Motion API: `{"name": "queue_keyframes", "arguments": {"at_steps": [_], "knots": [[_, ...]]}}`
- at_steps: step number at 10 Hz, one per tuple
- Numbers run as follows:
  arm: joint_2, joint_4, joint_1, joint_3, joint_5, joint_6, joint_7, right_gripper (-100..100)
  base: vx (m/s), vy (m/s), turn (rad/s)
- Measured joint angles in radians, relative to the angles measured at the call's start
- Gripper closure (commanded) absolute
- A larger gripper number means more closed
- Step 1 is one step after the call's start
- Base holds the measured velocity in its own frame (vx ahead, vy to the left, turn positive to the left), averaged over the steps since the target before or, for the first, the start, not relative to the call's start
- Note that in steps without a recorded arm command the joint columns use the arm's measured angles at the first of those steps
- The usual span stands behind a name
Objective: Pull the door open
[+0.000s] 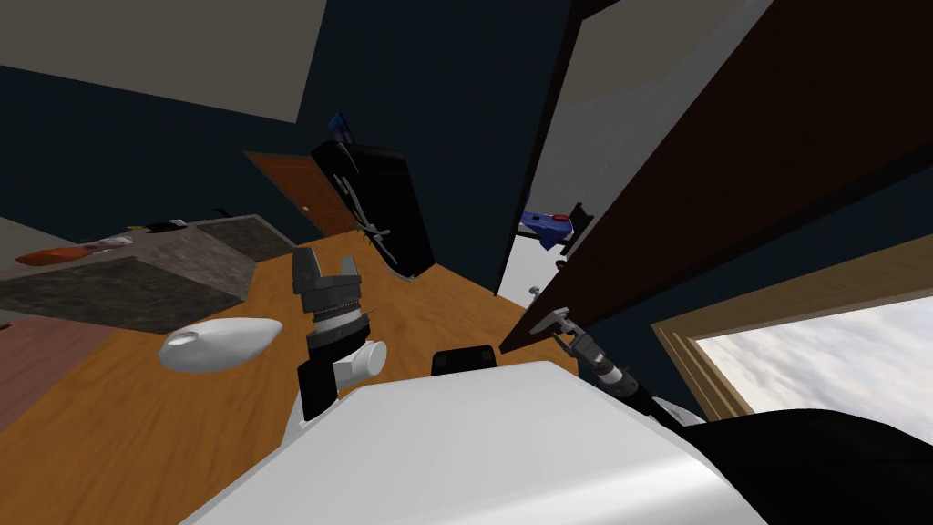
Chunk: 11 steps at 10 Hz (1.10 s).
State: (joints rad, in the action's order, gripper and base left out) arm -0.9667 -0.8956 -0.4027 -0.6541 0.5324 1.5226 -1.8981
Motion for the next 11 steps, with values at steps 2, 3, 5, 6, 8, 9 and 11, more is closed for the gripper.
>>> {"name": "queue_keyframes", "arguments": {"at_steps": [2,3,5,6,8,9,11], "knots": [[-0.015,-0.040,-0.026,0.005,0.006,-0.010,0.012,100,-0.008,-0.011,0.005],[-0.010,-0.020,-0.017,0.001,0.002,0.001,0.005,100,-0.011,0.000,-0.003],[-0.003,0.000,-0.012,-0.002,0.000,0.012,-0.001,100,0.006,-0.002,-0.005],[-0.005,-0.009,-0.014,-0.001,0.001,0.006,0.001,100,0.000,0.000,0.000],[-0.008,-0.012,-0.016,0.009,0.013,-0.010,0.015,100,0.000,-0.027,-0.033],[-0.005,-0.014,-0.015,0.020,0.029,-0.036,0.037,100,-0.008,-0.010,-0.021],[-0.001,-0.027,-0.013,0.040,0.058,-0.087,0.084,100,-0.022,0.005,-0.015]]}}
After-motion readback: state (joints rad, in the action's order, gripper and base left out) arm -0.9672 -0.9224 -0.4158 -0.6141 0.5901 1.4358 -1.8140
